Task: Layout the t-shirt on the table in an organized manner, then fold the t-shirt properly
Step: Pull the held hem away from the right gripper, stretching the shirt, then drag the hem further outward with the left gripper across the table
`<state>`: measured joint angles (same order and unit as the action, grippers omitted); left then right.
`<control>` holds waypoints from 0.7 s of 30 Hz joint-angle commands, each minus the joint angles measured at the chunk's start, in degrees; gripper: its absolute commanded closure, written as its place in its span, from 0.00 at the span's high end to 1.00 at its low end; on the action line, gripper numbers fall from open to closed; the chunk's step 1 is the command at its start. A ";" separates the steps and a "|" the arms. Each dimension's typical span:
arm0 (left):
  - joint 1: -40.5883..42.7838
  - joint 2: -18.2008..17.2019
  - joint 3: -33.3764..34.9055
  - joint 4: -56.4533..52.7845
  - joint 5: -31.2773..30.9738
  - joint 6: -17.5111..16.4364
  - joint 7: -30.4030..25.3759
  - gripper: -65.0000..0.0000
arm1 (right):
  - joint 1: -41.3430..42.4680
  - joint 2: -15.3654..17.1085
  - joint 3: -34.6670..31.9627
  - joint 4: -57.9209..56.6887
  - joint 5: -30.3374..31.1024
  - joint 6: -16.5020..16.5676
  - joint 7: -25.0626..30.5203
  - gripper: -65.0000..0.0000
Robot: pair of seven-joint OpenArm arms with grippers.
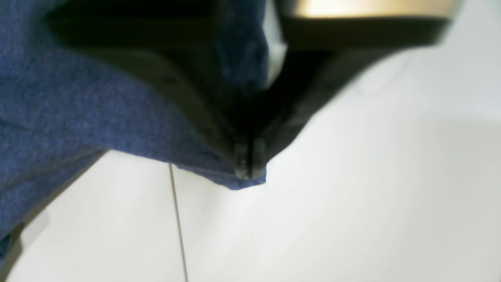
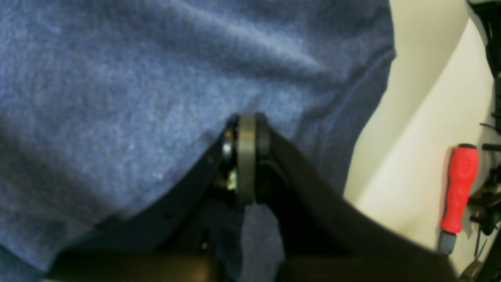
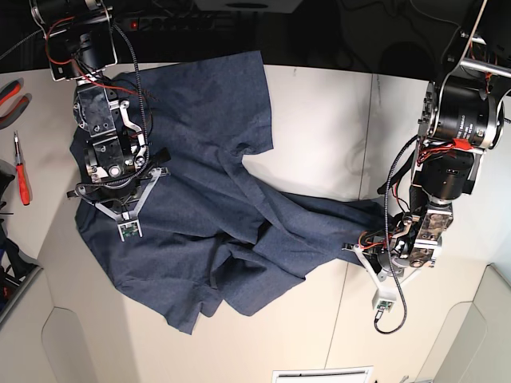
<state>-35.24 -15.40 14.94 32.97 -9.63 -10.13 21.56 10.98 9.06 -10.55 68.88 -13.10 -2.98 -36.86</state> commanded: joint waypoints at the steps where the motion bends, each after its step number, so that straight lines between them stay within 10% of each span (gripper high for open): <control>1: -1.81 -0.66 -0.20 0.94 -0.63 -0.24 -0.57 0.00 | 0.57 -0.44 0.09 0.35 0.68 0.39 -0.44 0.00; 14: 2.32 -6.32 -14.99 14.45 -23.08 -19.74 20.63 0.00 | 0.55 -0.98 0.09 0.31 0.42 0.24 -0.68 0.00; 21: 9.53 -8.04 -21.38 17.86 -24.00 -23.98 14.32 0.00 | -0.09 -1.03 0.09 0.31 -0.33 0.26 -0.63 0.00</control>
<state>-23.90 -23.05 -6.35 49.80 -32.32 -32.62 36.82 10.63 8.19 -10.50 68.88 -13.98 -3.03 -36.62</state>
